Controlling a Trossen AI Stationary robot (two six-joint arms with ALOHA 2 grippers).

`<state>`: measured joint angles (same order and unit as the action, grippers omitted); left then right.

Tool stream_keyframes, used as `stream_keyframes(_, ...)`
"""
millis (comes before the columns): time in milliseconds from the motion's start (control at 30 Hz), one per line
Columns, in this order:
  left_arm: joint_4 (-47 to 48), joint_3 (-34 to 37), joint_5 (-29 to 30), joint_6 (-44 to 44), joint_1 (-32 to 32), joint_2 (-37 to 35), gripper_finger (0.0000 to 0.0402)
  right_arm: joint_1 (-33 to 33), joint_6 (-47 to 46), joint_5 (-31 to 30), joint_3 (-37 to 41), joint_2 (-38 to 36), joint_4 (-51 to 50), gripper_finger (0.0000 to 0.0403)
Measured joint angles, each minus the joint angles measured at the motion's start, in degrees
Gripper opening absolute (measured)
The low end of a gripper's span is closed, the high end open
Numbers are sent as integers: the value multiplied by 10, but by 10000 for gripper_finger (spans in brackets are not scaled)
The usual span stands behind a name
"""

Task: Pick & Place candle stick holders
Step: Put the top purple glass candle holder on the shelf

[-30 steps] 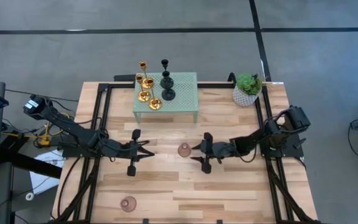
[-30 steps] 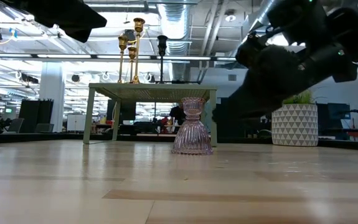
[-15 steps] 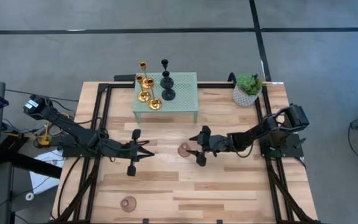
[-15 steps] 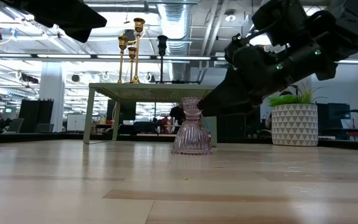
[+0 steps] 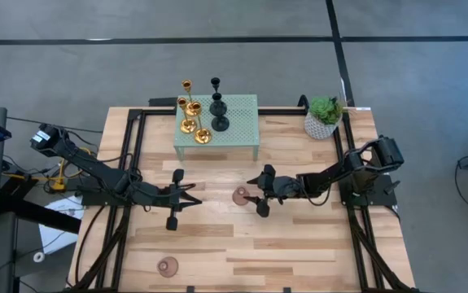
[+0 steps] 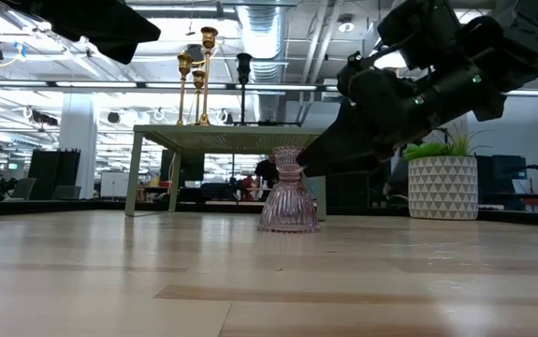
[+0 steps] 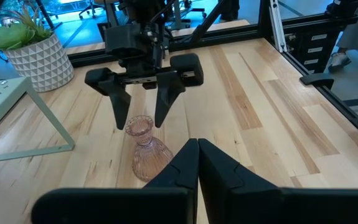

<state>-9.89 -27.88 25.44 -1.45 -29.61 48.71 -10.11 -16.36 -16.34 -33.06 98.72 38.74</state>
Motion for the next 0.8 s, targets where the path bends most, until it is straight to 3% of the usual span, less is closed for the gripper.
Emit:
stream_keyframes(267, 0, 0, 0, 0, 0, 0, 10, -1, -40, -1, -2, 1, 7, 285)
stream_keyframes(600, 0, 0, 0, 2, 0, 0, 10, -18, -4, -2, -78, 118, 7, 286)
stream_keyframes(800, 0, 0, 0, 2, 0, 0, 10, -14, 3, -2, -91, 121, 7, 286)
